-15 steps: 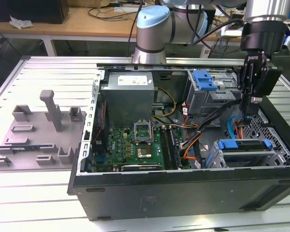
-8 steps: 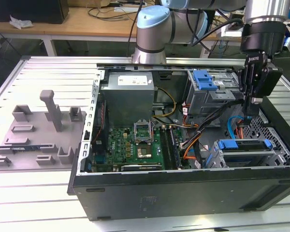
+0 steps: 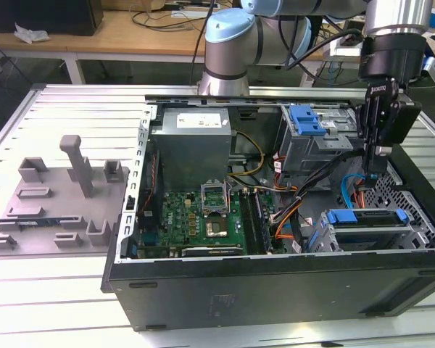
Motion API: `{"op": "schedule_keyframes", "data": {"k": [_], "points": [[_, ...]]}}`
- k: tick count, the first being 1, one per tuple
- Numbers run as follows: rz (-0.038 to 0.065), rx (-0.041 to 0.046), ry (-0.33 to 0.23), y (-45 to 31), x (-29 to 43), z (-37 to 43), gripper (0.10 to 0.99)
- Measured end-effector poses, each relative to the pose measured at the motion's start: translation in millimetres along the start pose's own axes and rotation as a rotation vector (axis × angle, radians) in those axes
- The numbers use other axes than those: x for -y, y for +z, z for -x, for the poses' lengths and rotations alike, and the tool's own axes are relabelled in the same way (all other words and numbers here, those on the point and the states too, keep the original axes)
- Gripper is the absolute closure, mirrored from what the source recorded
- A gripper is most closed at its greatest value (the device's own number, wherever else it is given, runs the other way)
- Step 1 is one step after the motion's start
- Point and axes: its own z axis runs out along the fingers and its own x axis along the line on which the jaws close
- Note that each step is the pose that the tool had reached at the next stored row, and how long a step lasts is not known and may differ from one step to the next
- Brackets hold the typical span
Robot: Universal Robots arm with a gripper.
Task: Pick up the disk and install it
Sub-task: 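Insert the first disk wire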
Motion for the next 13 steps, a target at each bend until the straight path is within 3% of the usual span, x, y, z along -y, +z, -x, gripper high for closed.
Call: {"op": "schedule_keyframes", "data": {"k": [13], "points": [[0.0, -0.0026, 0.0, -1.5, -1.2, 7.7, 0.827]]}}
